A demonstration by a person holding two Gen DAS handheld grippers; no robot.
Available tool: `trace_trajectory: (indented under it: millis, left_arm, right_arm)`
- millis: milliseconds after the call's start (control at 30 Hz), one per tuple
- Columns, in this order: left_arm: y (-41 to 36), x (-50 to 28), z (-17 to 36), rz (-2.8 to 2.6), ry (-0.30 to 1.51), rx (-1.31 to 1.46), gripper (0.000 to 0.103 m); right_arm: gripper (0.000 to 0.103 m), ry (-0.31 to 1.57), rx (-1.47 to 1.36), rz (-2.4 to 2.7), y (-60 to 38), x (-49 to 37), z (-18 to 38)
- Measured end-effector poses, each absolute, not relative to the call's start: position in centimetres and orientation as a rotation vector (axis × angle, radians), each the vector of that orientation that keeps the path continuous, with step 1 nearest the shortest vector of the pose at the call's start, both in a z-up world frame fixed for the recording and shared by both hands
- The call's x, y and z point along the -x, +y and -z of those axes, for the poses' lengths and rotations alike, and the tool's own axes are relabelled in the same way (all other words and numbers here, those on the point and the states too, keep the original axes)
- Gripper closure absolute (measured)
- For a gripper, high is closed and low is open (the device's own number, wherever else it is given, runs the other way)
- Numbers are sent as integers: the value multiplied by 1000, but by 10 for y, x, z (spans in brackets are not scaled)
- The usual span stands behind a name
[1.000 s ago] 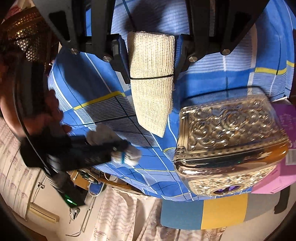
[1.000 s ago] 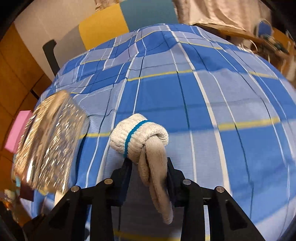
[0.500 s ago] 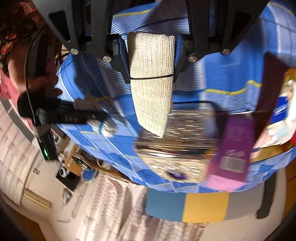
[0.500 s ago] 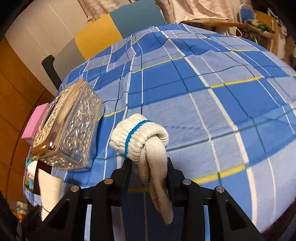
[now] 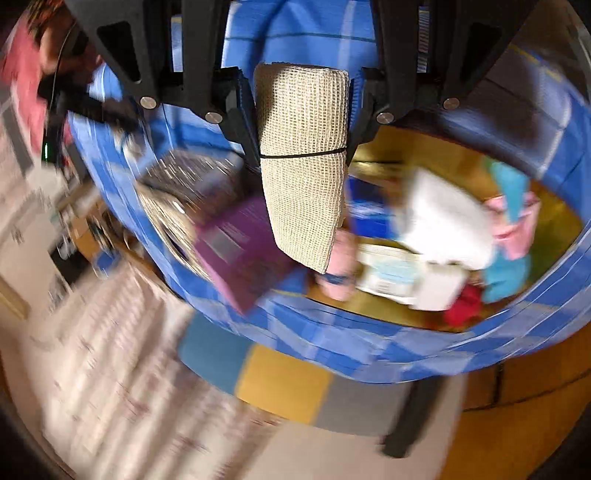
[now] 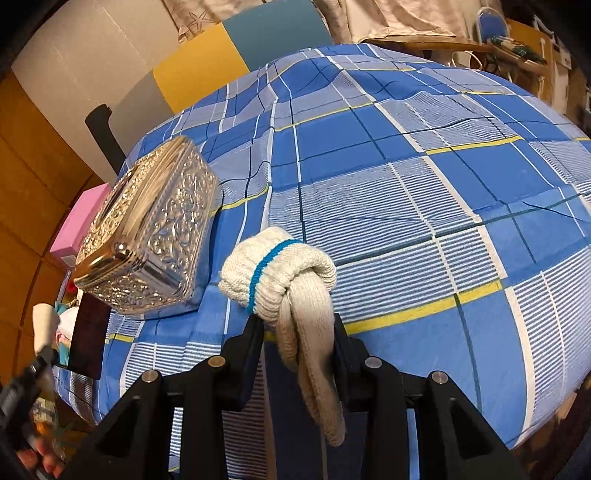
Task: Organize soft objects
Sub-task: 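Carry the gauze roll into the gold tray and open the left tool while the right tool holds the sock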
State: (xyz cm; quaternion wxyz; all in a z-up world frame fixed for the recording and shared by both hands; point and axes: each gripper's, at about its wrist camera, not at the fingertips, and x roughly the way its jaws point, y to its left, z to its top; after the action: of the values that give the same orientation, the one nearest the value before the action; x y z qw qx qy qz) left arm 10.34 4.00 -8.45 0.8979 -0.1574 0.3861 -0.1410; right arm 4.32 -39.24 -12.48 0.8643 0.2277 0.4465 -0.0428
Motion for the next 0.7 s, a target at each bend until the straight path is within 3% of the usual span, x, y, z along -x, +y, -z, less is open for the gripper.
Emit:
trace_trajectory:
  millis: [467,633,700]
  left_arm:
    - [109,-148,99,-110,837,553,62]
    - [117,-160,117,-139,936,652,51]
    - [111,-158,114,-91,944,664,42]
  right_arm:
    - [68,949,-462,95,-383,-40,128]
    - [68,950,-457,94,-383,-39,129]
    - [68,950,-458,93,-383,-39,129]
